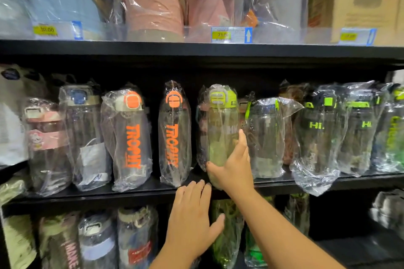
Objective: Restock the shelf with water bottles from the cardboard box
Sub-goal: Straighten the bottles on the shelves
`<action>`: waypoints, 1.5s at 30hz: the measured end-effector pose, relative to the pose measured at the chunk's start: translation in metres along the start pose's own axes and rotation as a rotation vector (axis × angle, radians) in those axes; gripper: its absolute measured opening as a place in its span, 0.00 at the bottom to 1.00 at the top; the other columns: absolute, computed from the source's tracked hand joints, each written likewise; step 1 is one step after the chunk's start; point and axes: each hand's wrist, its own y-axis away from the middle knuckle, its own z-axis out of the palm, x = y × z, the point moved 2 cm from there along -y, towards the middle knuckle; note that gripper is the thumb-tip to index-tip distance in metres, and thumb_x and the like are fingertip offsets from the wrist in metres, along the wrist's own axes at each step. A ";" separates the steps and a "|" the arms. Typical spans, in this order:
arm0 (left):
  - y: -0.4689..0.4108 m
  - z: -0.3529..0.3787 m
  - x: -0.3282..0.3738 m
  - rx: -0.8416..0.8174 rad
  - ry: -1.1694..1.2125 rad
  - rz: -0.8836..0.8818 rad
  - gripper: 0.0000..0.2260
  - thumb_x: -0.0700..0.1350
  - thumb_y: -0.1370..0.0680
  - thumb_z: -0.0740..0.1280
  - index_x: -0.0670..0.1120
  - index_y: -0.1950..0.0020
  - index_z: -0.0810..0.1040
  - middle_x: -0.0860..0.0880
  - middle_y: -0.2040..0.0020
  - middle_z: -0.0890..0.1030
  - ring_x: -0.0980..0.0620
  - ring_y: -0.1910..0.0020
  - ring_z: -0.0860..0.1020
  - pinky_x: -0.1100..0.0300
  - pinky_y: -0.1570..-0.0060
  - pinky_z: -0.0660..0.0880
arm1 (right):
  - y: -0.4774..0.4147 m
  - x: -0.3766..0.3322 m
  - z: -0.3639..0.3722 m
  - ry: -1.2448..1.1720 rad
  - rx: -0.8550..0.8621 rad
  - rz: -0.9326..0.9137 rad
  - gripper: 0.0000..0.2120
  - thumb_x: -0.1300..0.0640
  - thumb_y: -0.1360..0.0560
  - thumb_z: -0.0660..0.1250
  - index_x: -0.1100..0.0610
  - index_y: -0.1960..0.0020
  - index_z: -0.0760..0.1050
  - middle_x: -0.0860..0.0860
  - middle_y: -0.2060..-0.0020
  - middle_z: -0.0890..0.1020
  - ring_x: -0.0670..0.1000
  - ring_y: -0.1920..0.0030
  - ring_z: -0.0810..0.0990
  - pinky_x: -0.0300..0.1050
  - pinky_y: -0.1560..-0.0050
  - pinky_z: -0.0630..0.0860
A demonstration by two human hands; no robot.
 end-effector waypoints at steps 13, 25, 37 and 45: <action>0.004 0.008 -0.002 0.033 0.010 0.022 0.34 0.62 0.29 0.64 0.39 0.32 0.74 0.42 0.37 0.77 0.39 0.35 0.74 0.42 0.32 0.62 | 0.006 -0.013 0.005 0.045 -0.116 0.000 0.54 0.45 0.27 0.74 0.44 0.20 0.34 0.49 0.19 0.55 0.58 0.28 0.70 0.55 0.34 0.72; 0.005 0.001 -0.004 0.023 0.005 0.013 0.33 0.66 0.22 0.58 0.42 0.30 0.75 0.45 0.32 0.78 0.43 0.33 0.76 0.48 0.31 0.60 | 0.003 0.008 -0.055 0.159 0.283 -0.288 0.22 0.45 0.26 0.74 0.54 0.37 0.77 0.51 0.41 0.75 0.52 0.39 0.71 0.53 0.37 0.72; -0.041 -0.002 0.081 0.042 0.078 0.187 0.31 0.61 0.27 0.61 0.44 0.29 0.74 0.47 0.33 0.77 0.46 0.34 0.77 0.49 0.34 0.75 | -0.014 0.077 -0.088 -0.011 0.086 0.048 0.47 0.48 0.28 0.76 0.53 0.20 0.50 0.50 0.24 0.58 0.51 0.27 0.61 0.51 0.28 0.66; -0.046 0.026 0.094 -0.089 -0.043 -0.001 0.32 0.66 0.22 0.56 0.44 0.30 0.76 0.44 0.32 0.77 0.41 0.34 0.75 0.42 0.36 0.73 | -0.032 0.096 -0.091 -0.181 -0.082 0.166 0.55 0.43 0.34 0.81 0.42 0.22 0.45 0.56 0.28 0.67 0.52 0.34 0.69 0.49 0.36 0.71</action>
